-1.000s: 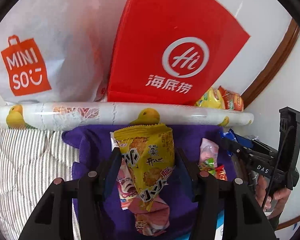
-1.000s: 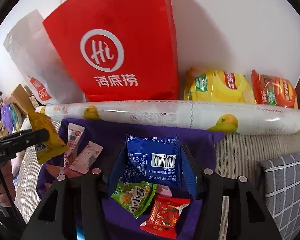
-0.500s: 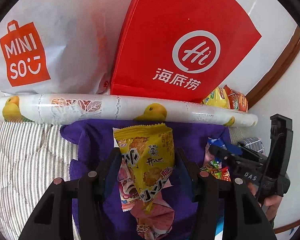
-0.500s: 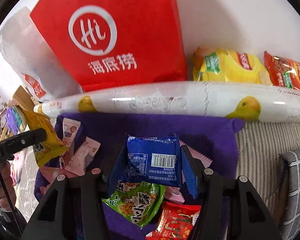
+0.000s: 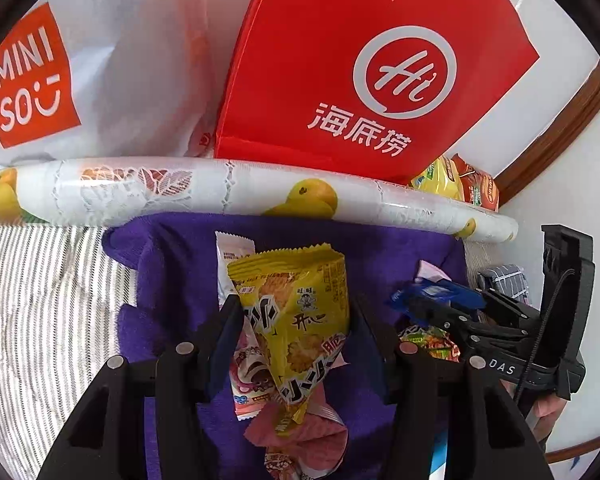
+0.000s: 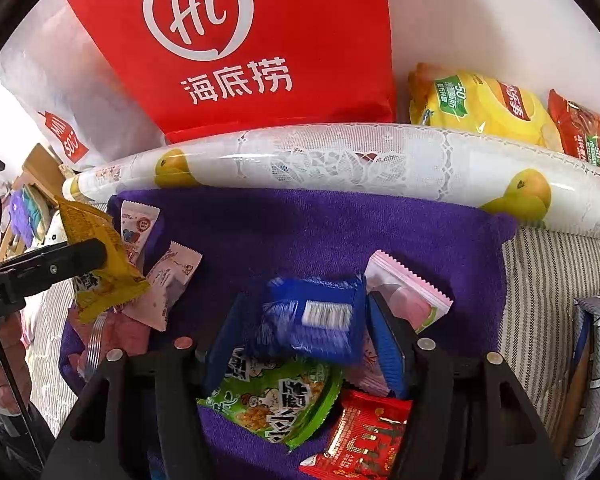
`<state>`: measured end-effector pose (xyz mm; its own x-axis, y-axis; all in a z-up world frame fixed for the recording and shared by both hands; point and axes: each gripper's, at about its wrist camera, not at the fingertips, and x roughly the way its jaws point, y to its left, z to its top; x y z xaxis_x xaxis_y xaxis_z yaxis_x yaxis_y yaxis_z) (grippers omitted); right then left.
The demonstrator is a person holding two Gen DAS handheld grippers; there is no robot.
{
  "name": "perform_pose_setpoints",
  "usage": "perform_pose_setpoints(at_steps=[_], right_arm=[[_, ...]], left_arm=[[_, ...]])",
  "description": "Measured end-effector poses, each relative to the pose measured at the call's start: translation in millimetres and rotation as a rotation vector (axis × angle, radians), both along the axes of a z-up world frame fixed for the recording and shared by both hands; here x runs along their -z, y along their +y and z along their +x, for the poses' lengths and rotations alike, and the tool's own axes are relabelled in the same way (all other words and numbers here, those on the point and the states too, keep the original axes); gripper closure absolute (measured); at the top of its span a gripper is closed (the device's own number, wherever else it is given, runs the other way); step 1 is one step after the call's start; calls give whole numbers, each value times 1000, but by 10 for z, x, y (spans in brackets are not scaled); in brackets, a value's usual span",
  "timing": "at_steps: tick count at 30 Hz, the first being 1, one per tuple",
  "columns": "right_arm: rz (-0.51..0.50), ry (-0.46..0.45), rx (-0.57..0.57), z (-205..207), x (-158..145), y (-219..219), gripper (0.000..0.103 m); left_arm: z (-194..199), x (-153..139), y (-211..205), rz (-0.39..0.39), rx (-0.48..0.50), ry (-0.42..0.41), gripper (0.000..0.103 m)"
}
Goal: Organize snacks
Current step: 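Open the right gripper to drop the blue packet on the towel while left releases the yellow chip bag there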
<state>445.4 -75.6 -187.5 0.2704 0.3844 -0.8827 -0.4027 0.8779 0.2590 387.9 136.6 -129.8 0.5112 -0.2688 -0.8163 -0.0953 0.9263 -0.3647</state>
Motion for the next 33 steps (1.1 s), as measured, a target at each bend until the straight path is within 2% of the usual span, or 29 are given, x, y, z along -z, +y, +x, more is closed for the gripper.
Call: perform_pose_setpoints(at_steps=[2,10,15,17,21,28,33], right_arm=[[8,-4,0,-2,-35,-27,34],[34,-25,27,8,-188,-120,33],[18,-77,40,-42,-316,-157,33],[6,-110,41,-69,-371,-151,33],[-8,-154,32,-108,-469,-138,33],[-58,-172,35,-130,-563,-93,32],[-98,-213,50,-199,-663,-115,32]], left_arm=[[2,11,-7,-8,4,2,51],[41,81,-74,-9,26,28,51],[54,97,-103,-29,41,37,51],[66,101,-134,-26,52,44,47],[63,48,-194,-22,63,27,38],[0,-93,-169,-16,64,1,37],[-64,-221,-199,21,65,-22,37]])
